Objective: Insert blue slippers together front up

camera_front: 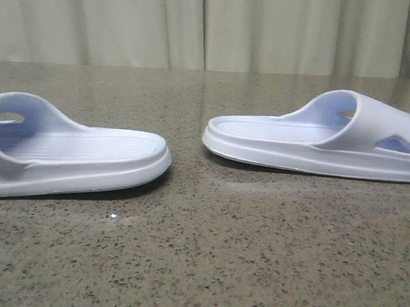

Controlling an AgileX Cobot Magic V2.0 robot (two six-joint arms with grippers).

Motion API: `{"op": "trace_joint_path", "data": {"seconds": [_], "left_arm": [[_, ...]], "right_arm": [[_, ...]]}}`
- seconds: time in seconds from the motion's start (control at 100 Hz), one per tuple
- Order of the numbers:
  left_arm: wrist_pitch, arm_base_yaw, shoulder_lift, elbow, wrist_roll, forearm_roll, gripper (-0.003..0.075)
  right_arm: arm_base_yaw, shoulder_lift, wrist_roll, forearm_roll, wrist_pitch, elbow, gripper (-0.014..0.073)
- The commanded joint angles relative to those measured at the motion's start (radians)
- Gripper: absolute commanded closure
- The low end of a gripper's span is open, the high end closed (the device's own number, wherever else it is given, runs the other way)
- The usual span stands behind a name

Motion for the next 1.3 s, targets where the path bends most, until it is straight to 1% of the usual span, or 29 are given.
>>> {"op": "trace_joint_path", "data": {"seconds": [0.0,0.91,1.09,1.29], "left_arm": [[-0.072,0.002,-0.029,0.009,-0.009,0.001,0.0704],[-0.080,0.002,-0.029,0.009,-0.009,-0.003,0.0704],[-0.114,0.002,-0.029,0.009,-0.009,-0.074,0.0704],[-0.124,0.002,-0.029,0.009,-0.009,-0.079,0.0705]], "right_arm": [[-0.006,-0.023,-0.006,0.000,-0.081,0.022,0.0701],[-0.006,-0.023,-0.006,0.000,-0.105,0.022,0.0701],[-0.006,-0.023,-0.006,0.000,-0.107,0.022,0.0701],[-0.006,-0.023,-0.006,0.000,-0.107,0.022,0.0701]]}}
